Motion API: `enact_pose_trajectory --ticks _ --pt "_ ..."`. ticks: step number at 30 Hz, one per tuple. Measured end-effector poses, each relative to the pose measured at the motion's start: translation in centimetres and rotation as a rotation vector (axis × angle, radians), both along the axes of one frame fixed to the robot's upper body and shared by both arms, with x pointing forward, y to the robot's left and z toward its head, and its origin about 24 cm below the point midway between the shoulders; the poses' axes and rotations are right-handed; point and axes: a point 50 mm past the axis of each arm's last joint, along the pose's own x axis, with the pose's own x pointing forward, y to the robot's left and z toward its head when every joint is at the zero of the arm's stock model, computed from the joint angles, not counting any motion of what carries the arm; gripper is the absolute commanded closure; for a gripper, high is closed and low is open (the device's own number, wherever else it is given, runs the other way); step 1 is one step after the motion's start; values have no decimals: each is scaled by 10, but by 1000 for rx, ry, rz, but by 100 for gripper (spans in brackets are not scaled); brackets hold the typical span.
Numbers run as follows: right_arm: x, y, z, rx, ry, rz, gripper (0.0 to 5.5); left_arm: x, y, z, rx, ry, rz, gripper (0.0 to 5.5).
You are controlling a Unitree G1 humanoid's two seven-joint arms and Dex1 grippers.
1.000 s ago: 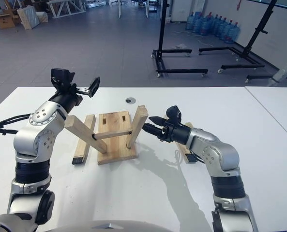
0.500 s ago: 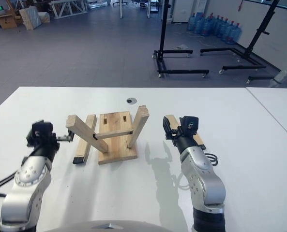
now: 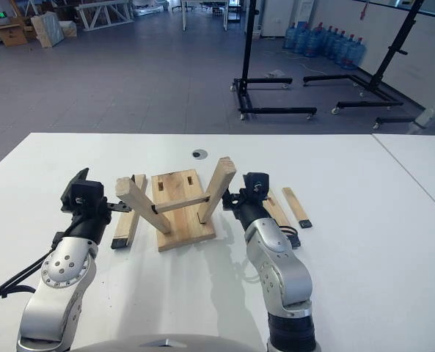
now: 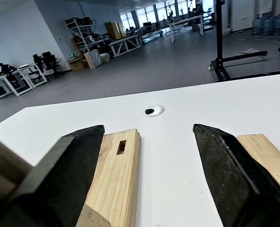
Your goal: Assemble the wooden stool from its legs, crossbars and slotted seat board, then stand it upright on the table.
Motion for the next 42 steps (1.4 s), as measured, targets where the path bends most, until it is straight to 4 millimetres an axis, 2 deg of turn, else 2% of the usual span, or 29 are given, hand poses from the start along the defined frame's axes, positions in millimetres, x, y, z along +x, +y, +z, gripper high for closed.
enact_pose_trajectory --ticks 4,7,9,11,12,13,14,15,17,18,19,21,23,25,26,27,28,30,35,38,42 --pt "0 -2 -1 -27 12 31 202 6 -2 -12 8 75 -15 44" --pt "2 -5 0 -42 5 43 202 11 -1 -25 -75 168 -5 44" --pt "11 -12 9 -49 -29 9 202 19 7 -23 -115 175 40 44" --pt "20 -20 36 -35 -125 -38 202 39 14 15 -122 17 53 44" --pt "24 -18 56 -5 -193 -41 202 47 9 43 -127 -97 17 44" --pt "26 -16 78 23 -268 -40 202 51 2 72 -126 -210 -39 44" --pt "26 -13 108 62 -373 -35 202 50 -8 107 -126 -352 -117 44" --pt "24 -10 130 104 -445 -27 202 46 -14 130 -125 -446 -168 44" --pt "17 -5 157 176 -518 9 202 36 -22 152 -127 -535 -250 44" --pt "13 -1 167 204 -539 38 202 32 -24 157 -128 -555 -270 44" --pt "7 4 177 228 -566 74 202 29 -26 157 -131 -548 -286 44" --pt "2 8 183 233 -578 109 202 27 -26 156 -123 -538 -285 44" --pt "-1 13 183 223 -572 143 202 24 -27 152 -119 -521 -291 44" --pt "3 19 142 159 -376 165 202 26 -35 114 -100 -337 -338 44" --pt "5 20 115 125 -250 163 202 27 -41 87 -86 -199 -382 44" --pt "4 18 102 116 -208 154 202 23 -42 75 -80 -158 -413 44" --pt "2 17 98 115 -205 159 202 22 -42 71 -76 -147 -431 44" --pt "-3 16 95 120 -220 159 202 17 -43 69 -94 -155 -462 44" --pt "0 17 96 129 -230 162 202 21 -41 68 -135 -162 -440 44" --pt "2 16 96 128 -237 148 202 27 -43 68 -188 -162 -413 44" --pt "8 14 104 124 -286 117 202 47 -44 75 -267 -117 -386 44"
